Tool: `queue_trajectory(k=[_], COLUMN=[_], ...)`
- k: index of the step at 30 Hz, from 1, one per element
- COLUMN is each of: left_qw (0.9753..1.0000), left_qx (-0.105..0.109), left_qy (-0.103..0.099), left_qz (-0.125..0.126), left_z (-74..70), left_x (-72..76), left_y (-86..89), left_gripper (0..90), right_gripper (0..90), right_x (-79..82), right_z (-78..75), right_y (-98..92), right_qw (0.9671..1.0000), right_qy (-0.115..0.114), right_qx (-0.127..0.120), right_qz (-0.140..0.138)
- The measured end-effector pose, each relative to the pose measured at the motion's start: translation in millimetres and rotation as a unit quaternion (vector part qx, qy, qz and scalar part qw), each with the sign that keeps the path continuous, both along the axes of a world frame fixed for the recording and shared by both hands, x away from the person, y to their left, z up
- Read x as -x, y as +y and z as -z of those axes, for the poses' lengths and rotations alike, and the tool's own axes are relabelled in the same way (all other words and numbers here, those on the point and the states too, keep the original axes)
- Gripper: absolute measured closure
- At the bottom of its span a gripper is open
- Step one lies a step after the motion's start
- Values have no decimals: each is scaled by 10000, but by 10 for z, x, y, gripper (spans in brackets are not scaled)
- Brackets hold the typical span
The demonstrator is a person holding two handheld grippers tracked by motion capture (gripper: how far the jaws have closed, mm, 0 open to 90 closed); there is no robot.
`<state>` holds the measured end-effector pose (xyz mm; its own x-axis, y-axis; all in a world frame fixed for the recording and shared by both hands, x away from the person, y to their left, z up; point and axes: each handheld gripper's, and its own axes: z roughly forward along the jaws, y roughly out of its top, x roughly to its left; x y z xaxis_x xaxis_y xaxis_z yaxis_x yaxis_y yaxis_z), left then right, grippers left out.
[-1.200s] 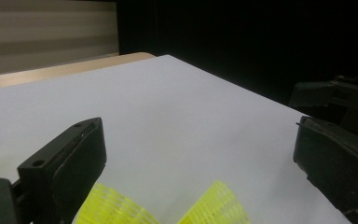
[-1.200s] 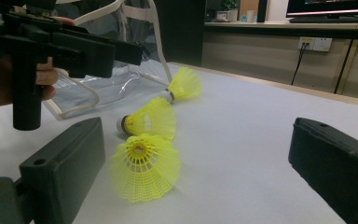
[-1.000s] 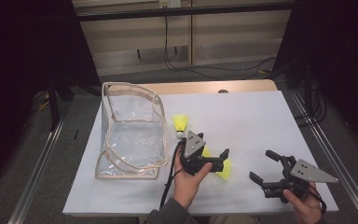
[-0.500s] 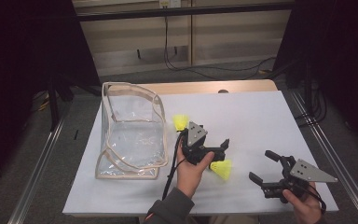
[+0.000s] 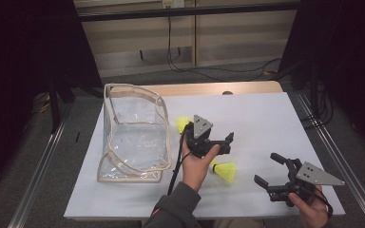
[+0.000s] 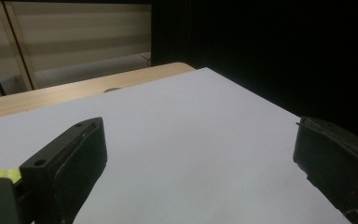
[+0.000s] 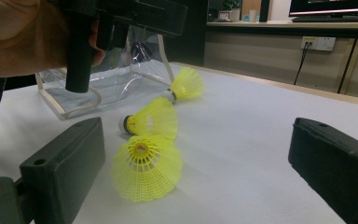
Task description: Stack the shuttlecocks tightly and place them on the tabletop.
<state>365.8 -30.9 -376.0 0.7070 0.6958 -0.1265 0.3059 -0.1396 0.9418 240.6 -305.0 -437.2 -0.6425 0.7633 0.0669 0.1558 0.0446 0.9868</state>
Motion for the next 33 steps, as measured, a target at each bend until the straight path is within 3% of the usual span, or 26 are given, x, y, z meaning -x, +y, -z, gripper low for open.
queue_trajectory(k=[14, 16, 33], left_qw=[9999, 9998, 9989], left_qx=[-140, -169, -187], left_qy=[7, -67, 88], left_qz=[-31, -86, -409], left_z=[-10, -9, -29], left_x=[-125, -142, -363], left_y=[8, 11, 31], left_gripper=[37, 37, 39], right_gripper=[33, 33, 33], right_x=[-5, -6, -7], right_z=[0, 0, -1], right_y=[-2, -2, -4], right_qw=[10000, 10000, 10000], right_qy=[-36, -37, -43], right_qx=[7, 6, -5], right_qz=[-21, -20, -34])
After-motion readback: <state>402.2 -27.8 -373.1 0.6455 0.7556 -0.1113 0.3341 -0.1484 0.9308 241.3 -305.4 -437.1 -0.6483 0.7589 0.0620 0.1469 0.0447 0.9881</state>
